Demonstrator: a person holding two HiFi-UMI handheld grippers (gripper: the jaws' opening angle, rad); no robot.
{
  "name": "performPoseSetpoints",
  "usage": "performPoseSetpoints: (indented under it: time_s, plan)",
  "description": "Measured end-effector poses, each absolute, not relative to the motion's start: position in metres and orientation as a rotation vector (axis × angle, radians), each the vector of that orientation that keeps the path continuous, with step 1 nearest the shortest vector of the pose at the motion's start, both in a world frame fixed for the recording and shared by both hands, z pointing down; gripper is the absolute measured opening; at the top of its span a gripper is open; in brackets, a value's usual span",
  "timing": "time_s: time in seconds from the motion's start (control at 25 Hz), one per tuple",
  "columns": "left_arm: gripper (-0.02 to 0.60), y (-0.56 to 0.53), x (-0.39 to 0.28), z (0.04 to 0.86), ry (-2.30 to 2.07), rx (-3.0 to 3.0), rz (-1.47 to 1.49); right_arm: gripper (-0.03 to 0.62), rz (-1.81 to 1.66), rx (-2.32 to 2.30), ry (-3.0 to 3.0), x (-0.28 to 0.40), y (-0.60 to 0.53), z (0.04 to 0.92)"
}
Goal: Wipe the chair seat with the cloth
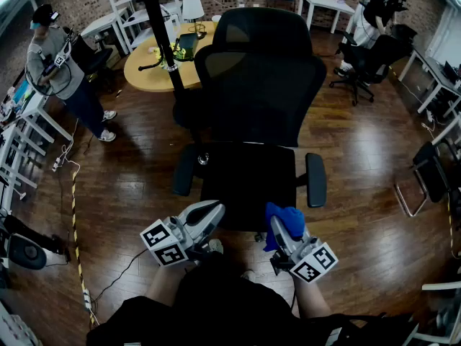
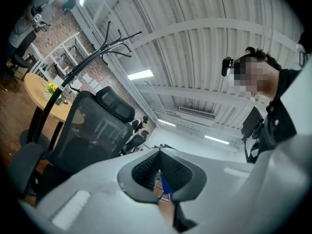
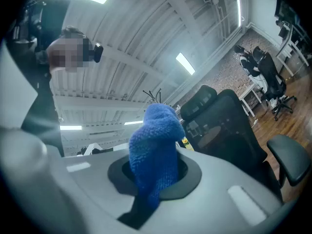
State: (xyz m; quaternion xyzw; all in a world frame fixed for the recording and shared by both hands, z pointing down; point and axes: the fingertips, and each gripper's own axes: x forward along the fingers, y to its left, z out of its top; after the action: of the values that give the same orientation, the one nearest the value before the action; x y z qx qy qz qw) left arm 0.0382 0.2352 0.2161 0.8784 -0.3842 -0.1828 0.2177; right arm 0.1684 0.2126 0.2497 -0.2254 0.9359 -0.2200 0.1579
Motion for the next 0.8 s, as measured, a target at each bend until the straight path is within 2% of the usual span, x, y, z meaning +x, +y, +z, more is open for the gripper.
performPoseSetpoints:
  time_s: [0.6,0.8]
  plan:
    - [-0.011,0.076,-0.059,0.251,-0.92,2.378,-0.604,0.034,-0.659,-0.88,2.867,0.072,0.052,0.287]
    - [-0.011,0.051,-0.082,0.268,-0.938,2.297,-0.629,0.034,-0.724,-0.882,2.988,0.038,0.003,0.334]
